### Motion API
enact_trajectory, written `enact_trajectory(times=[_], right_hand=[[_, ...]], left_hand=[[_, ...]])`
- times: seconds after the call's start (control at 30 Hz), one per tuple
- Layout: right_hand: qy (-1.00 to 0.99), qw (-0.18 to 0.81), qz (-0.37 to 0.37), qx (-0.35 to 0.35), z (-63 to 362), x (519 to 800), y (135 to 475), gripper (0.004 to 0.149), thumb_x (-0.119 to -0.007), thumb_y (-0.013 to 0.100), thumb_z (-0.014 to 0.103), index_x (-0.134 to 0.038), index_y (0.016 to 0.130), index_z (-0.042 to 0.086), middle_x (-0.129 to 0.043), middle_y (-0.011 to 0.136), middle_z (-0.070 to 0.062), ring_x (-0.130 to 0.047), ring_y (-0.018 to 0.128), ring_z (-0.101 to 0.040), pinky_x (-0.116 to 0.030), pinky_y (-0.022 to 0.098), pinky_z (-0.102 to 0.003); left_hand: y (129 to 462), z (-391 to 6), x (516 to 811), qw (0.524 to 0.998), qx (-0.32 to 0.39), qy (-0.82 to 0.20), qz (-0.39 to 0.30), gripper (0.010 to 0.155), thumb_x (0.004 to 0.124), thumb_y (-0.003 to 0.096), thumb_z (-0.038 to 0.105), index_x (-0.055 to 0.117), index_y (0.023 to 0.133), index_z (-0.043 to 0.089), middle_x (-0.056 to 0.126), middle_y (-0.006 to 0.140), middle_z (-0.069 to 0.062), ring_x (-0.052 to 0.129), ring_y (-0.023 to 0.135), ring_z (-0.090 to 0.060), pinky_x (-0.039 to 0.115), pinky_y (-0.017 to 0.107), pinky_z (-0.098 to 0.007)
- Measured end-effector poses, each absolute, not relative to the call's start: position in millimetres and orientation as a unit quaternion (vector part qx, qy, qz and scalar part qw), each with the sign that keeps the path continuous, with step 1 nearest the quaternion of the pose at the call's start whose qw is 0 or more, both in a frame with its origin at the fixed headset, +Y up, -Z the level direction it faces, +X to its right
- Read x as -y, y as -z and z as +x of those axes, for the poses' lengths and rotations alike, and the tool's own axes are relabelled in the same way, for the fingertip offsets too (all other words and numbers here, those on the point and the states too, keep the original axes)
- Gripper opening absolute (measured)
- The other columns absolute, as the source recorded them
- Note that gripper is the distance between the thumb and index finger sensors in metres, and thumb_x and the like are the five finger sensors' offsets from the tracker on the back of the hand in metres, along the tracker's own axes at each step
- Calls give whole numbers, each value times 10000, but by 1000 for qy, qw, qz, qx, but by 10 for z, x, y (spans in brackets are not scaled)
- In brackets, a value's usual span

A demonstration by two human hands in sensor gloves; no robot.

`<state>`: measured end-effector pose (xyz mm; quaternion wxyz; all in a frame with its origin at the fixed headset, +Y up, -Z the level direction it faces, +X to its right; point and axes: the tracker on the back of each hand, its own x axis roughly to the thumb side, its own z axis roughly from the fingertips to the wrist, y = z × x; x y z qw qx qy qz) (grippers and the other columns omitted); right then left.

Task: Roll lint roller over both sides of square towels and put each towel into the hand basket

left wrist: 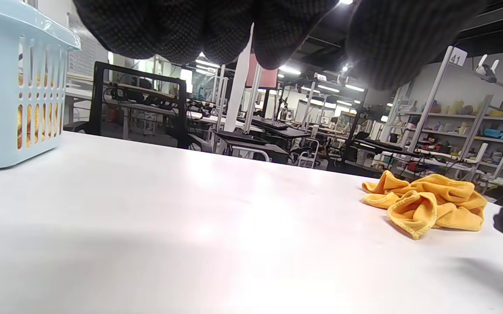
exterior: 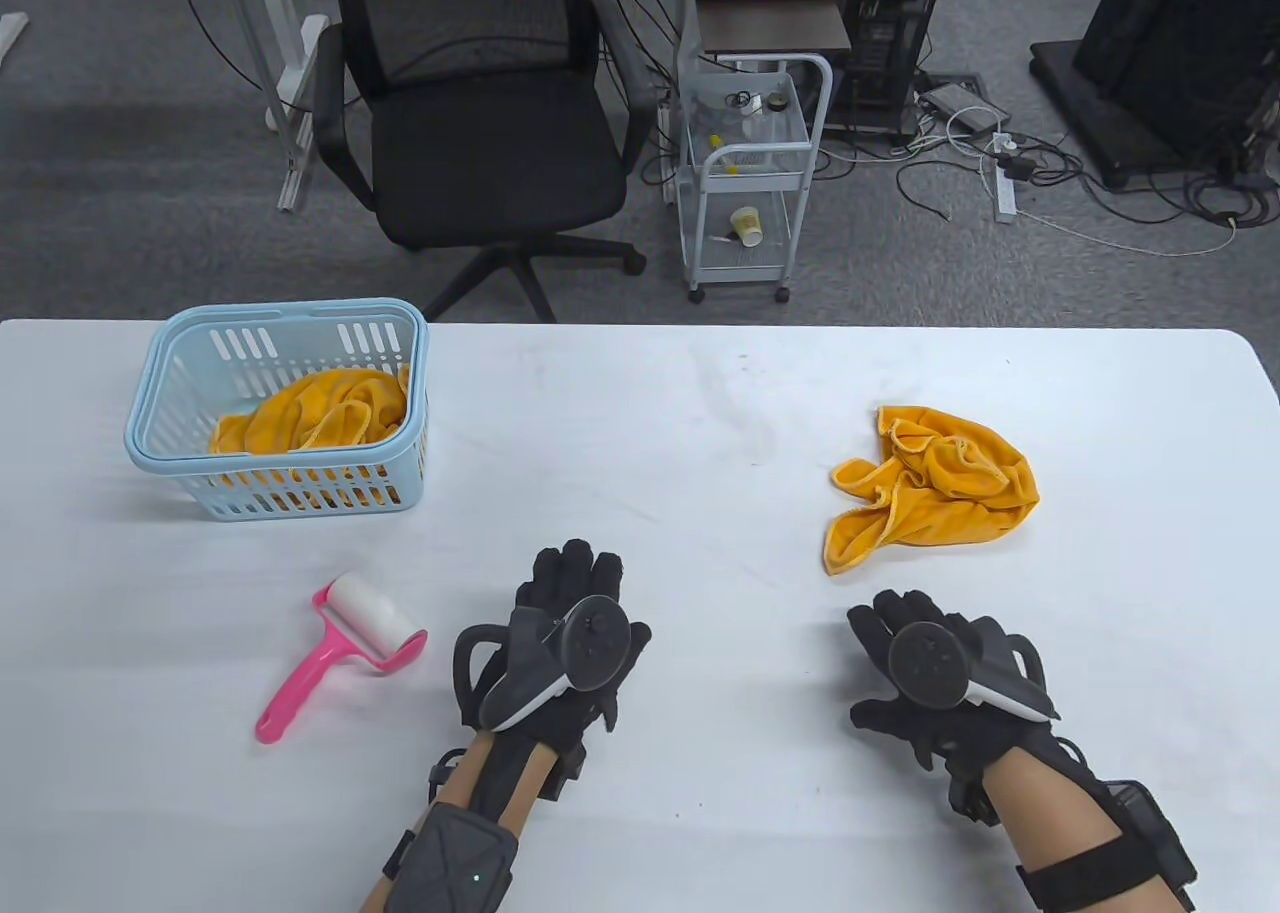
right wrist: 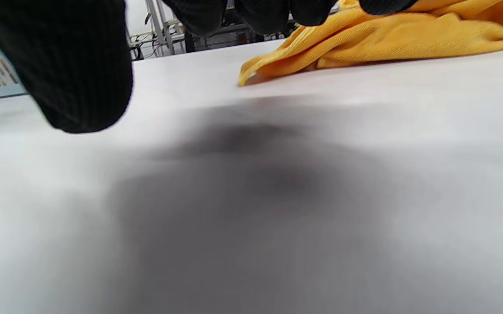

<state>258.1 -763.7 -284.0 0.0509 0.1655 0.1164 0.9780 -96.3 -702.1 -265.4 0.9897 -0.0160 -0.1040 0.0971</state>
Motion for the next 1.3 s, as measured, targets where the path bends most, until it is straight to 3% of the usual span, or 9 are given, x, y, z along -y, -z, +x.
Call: enact_trajectory(times=[0.2,0.33,0.57,0.67,0.77,0.87,0.97,1.1,1.3], right_hand=[[-992,-5,87,-93,2689,7261,3316,883,-888,471,500,-375,1131,215,-348,1174,-186,-343,1071,-505,-442,697,-730],[-996,-13,43,-78,2619,7133,3681,761,-900,491,414,-459,1105,330,-359,1174,-170,-347,1076,-493,-440,701,-727],[-984,-128,23,-126,2383,7468,4112,595,-912,506,298,-652,1035,374,-378,1176,-143,-344,1088,-468,-430,713,-724],[-975,-172,5,-139,2369,7660,4195,585,-931,496,316,-681,1023,365,-387,1177,-131,-350,1091,-462,-428,716,-722],[-975,-193,-9,-109,2355,7779,4249,562,-937,486,338,-720,1003,306,-430,1168,-126,-390,1089,-449,-447,720,-711],[-977,-200,-6,-75,2297,7804,4256,406,-914,484,355,-814,863,252,-527,1140,-107,-439,1084,-428,-466,724,-695],[-982,-177,13,-68,2232,7710,4206,403,-894,490,355,-803,864,237,-548,1132,-112,-457,1077,-431,-482,716,-693],[-994,-71,62,-47,2103,7318,4029,414,-869,502,346,-782,882,207,-566,1123,-137,-476,1065,-448,-493,703,-700],[-980,62,185,-38,1697,6816,3506,421,-862,513,355,-777,891,190,-598,1113,-170,-509,1050,-475,-509,686,-710]], left_hand=[[2655,-1023,7021,987,109,-117,-18,693,766,496,566,613,1068,207,524,1177,-183,583,1059,-509,612,709,-610],[2637,-1053,7013,985,114,-128,-17,691,767,494,565,622,1065,204,532,1174,-184,590,1054,-512,615,704,-611],[2638,-1106,7002,982,116,-145,-18,689,768,494,565,625,1063,203,539,1171,-185,596,1052,-510,618,702,-609],[2640,-1097,7008,982,120,-147,-21,688,767,495,565,625,1063,203,540,1171,-185,596,1052,-511,618,702,-609],[2643,-1074,7027,981,125,-145,-27,689,767,494,566,626,1064,204,539,1172,-183,598,1052,-511,617,703,-608],[2644,-1059,7047,981,131,-142,-34,687,766,494,566,628,1063,205,542,1172,-179,597,1052,-510,617,703,-608],[2638,-1048,7042,980,135,-140,-33,685,766,494,566,632,1061,206,547,1171,-179,601,1051,-510,618,703,-608],[2624,-1010,7040,979,146,-137,-31,682,764,494,568,631,1062,214,544,1174,-173,602,1054,-505,617,706,-605],[2580,-920,7045,973,175,-145,-25,727,776,479,584,559,1083,243,513,1185,-156,590,1067,-489,614,719,-596]])
